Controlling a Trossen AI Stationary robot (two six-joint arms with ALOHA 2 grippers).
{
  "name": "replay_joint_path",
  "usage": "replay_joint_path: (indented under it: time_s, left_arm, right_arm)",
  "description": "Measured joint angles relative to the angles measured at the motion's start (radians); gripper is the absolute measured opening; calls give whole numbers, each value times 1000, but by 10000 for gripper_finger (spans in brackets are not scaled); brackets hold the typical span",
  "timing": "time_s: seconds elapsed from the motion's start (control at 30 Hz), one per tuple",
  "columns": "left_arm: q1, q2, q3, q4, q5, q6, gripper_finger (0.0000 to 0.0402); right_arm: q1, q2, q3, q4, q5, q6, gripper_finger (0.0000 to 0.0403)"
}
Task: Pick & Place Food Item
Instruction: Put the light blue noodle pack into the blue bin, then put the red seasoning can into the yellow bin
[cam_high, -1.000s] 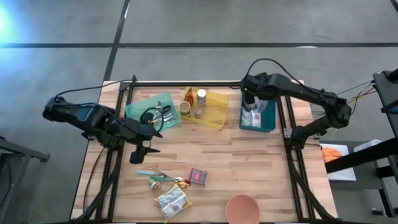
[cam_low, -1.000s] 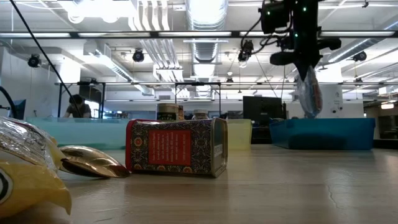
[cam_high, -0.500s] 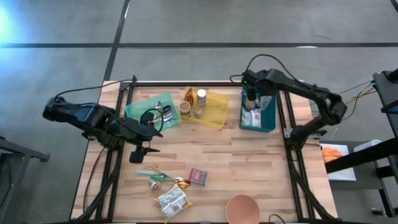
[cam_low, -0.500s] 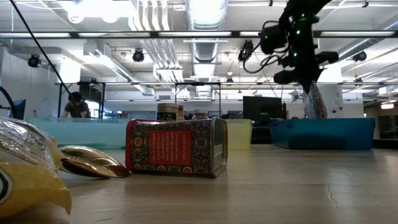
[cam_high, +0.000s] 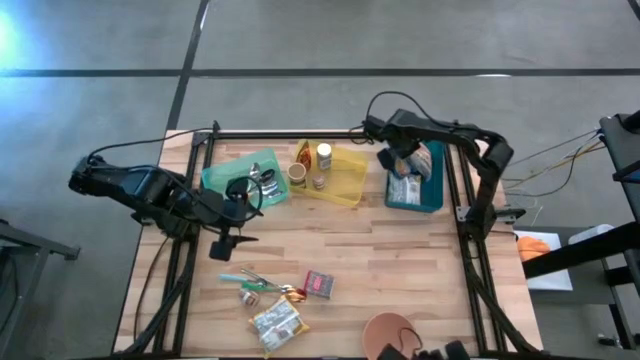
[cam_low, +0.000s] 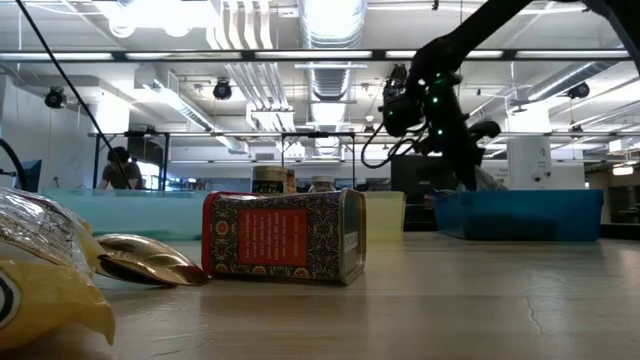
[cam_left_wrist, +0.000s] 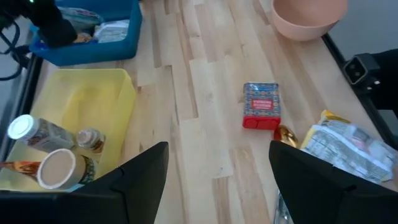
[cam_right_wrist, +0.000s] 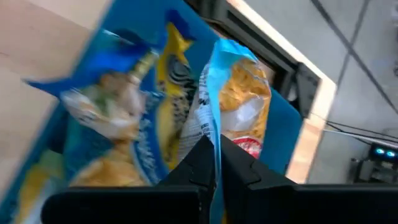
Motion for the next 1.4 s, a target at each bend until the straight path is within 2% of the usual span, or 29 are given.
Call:
replay_joint_path:
  time_s: [0.17,0.37,0.6,0.67,1.03,1.2,1.4]
  left_arm:
    - [0,0,0,0,-43,0,282]
    - [0,0,0,0,-53,0,282]
    - [1,0,0,0,-53,-4,282]
    - [1,0,0,0,-53,-4,282]
    - [1,0,0,0,-53,-5,282]
    - [1,0,0,0,-53,-5,282]
    - [1,0,0,0,-53,-8,282]
  right_arm:
    - [7,32,34,52,-90,-43,8]
    - [13,2,35,93,-201,-52,8]
    - [13,-13,32,92,-255,-91,18]
    - [13,-15,32,92,-255,-105,38]
    - [10,-17,31,82,-257,-95,206]
    - [10,-17,31,71,-257,-83,248]
    - [10,-19,31,35,-254,-63,279]
